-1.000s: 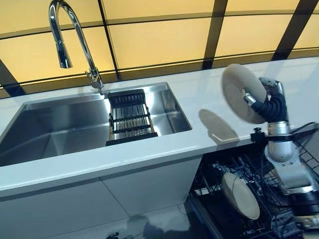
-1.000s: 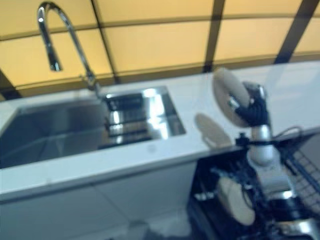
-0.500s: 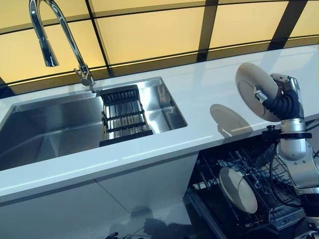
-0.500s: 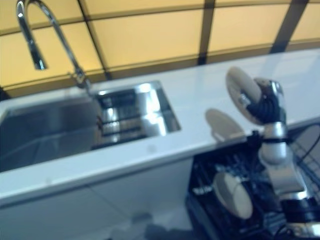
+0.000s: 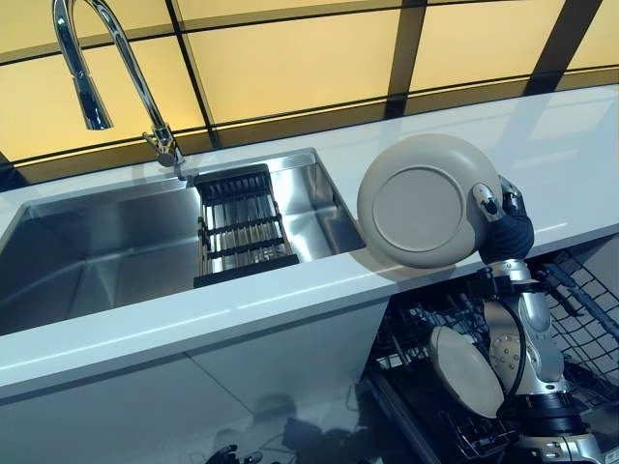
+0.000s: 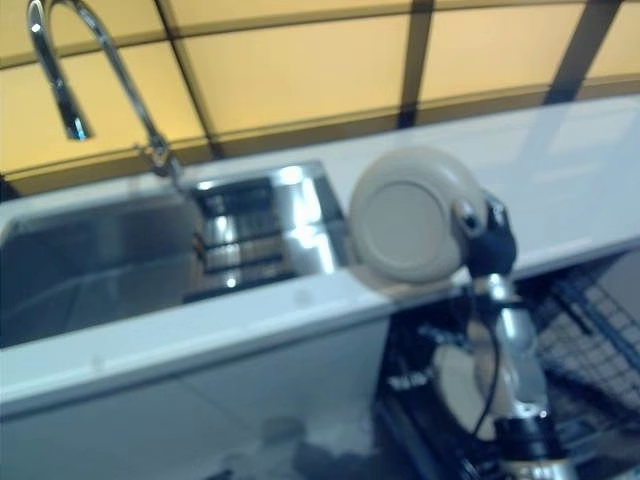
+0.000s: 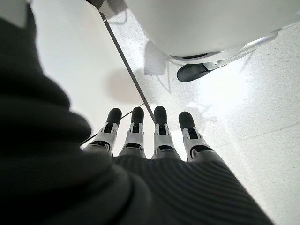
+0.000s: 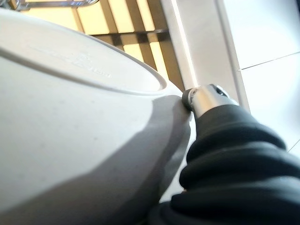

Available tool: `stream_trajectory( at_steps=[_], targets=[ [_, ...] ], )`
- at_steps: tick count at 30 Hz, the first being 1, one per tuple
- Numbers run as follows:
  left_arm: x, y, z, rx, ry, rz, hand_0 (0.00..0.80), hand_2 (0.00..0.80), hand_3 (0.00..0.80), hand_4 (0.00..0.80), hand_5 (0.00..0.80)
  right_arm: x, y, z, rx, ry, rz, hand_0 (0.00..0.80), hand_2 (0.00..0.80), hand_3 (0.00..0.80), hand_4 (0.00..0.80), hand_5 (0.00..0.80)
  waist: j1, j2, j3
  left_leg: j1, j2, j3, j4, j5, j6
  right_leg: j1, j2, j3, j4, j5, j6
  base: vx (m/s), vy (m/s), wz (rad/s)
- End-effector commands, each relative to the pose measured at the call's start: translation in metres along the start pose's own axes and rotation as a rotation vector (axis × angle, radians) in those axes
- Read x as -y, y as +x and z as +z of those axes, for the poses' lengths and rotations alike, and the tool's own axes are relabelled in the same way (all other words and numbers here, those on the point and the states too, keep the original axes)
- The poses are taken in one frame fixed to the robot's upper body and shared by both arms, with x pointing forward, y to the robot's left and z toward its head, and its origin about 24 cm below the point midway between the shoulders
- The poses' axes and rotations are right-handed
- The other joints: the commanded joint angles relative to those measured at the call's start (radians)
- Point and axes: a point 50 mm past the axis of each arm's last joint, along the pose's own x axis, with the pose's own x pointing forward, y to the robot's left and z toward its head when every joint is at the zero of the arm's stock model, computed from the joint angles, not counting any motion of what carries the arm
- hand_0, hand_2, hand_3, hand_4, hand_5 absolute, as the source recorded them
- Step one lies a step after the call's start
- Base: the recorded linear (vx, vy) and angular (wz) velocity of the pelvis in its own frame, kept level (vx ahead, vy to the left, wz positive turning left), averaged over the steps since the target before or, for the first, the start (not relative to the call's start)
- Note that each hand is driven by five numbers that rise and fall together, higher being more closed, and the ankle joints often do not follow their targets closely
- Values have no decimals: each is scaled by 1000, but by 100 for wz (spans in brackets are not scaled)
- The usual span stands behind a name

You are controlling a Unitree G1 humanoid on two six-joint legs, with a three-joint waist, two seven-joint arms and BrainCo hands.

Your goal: Take plates into dishwasher

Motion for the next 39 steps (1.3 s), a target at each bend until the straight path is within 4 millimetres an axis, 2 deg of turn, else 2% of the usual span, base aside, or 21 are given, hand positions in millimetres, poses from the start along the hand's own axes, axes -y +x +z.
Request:
stream_trajectory(
  at_steps=[1, 3, 5, 11, 16, 21, 25, 27, 29, 31, 33, 36, 39],
  targets=[
    [-18, 0, 1, -11, 24, 49, 0, 0, 0, 0, 0, 3, 4, 27, 134, 33, -7, 800, 800, 800, 800, 800, -15, -88, -55, -56, -56, 26, -3, -46, 53, 41, 28, 23, 22, -103, -43, 0, 0, 0],
    [-19, 0, 1, -15, 20, 49, 0, 0, 0, 0, 0, -2, 4, 23, 115, 252, 53, 800, 800, 800, 800, 800, -15, -89, -54, -58, -57, 28, -3, -46, 54, 40, 29, 23, 18, -102, -45, -4, 9, -2],
    [-17, 1, 2, -16, 27, 45, 0, 0, 0, 0, 0, -13, 3, 19, 119, 394, 93, 800, 800, 800, 800, 800, -12, -90, -51, -59, -59, 27, -3, -45, 55, 41, 28, 19, 19, -102, -47, 2, 16, -4],
    [-13, 0, -4, -37, 42, 23, 0, 0, 0, 0, 0, -30, 3, 25, 196, 518, 183, 800, 800, 800, 800, 800, -2, -91, -55, -52, -67, 22, -3, -49, 61, 44, 24, 11, 20, -104, -46, 46, 39, 1],
    [-11, -3, -16, -65, 49, 11, 0, 0, 0, 0, 0, -23, 0, 35, 257, 496, 169, 800, 800, 800, 800, 800, -4, -90, -59, -37, -80, 32, 19, -76, 79, 37, 12, 26, 38, -108, -34, 129, 133, -1],
    [-12, -5, -24, -85, 65, 12, 0, 0, 0, 0, 0, 3, -11, 41, 297, 492, 51, 800, 800, 800, 800, 800, -37, -80, -49, -17, -90, 84, 55, -126, 120, 4, -22, 55, 123, -120, 5, 175, 265, -26],
    [-18, -3, -16, -72, 101, 21, 0, 0, 0, 0, 0, 26, -23, 39, 315, 519, -88, 800, 800, 800, 800, 800, -78, -74, -32, 4, -96, 136, 47, -140, 154, -64, -52, 81, 228, -72, 47, 119, 273, -40],
    [-22, -2, -10, -59, 121, 26, 0, 0, 0, 0, 0, 38, -29, 34, 318, 544, -171, 800, 800, 800, 800, 800, -95, -72, -19, 20, -91, 178, 24, -135, 157, -97, -66, 78, 238, -6, 70, 59, 209, -70],
    [-27, -1, -3, -45, 148, 37, 0, 0, 0, 0, 0, 41, -32, 31, 313, 542, -208, 800, 800, 800, 800, 800, -104, -68, -7, 27, -81, 211, 2, -128, 158, -115, -70, 73, 231, 17, 81, 8, 124, -85],
    [-36, 0, 6, -33, 162, 72, 0, 0, 0, 0, 0, 42, -35, 25, 293, 545, -220, 800, 800, 800, 800, 800, -104, -66, 5, 25, -72, 248, -3, -135, 158, -129, -105, 24, 238, 66, 103, -36, 87, -78],
    [-46, 1, 16, -19, 141, 104, 0, 0, 0, 0, 0, 42, -34, 18, 271, 533, -210, 800, 800, 800, 800, 800, -101, -61, 8, 11, -63, 284, -3, -141, 163, -145, -121, 1, 254, 77, 105, -81, 15, -93],
    [-52, 2, 26, -4, 143, 112, 0, 0, 0, 0, 0, 38, -31, 10, 244, 506, -193, 800, 800, 800, 800, 800, -95, -53, 2, -13, -56, 312, -3, -141, 163, -145, -129, -15, 262, 60, 89, -81, -111, -88],
    [-50, 3, 30, 4, 151, 105, 0, 0, 0, 0, 0, 34, -30, 4, 222, 506, -193, 800, 800, 800, 800, 800, -92, -60, -4, -32, -43, 325, 0, -133, 149, -113, -109, -8, 196, 7, 71, -76, -229, -63]
  ],
)
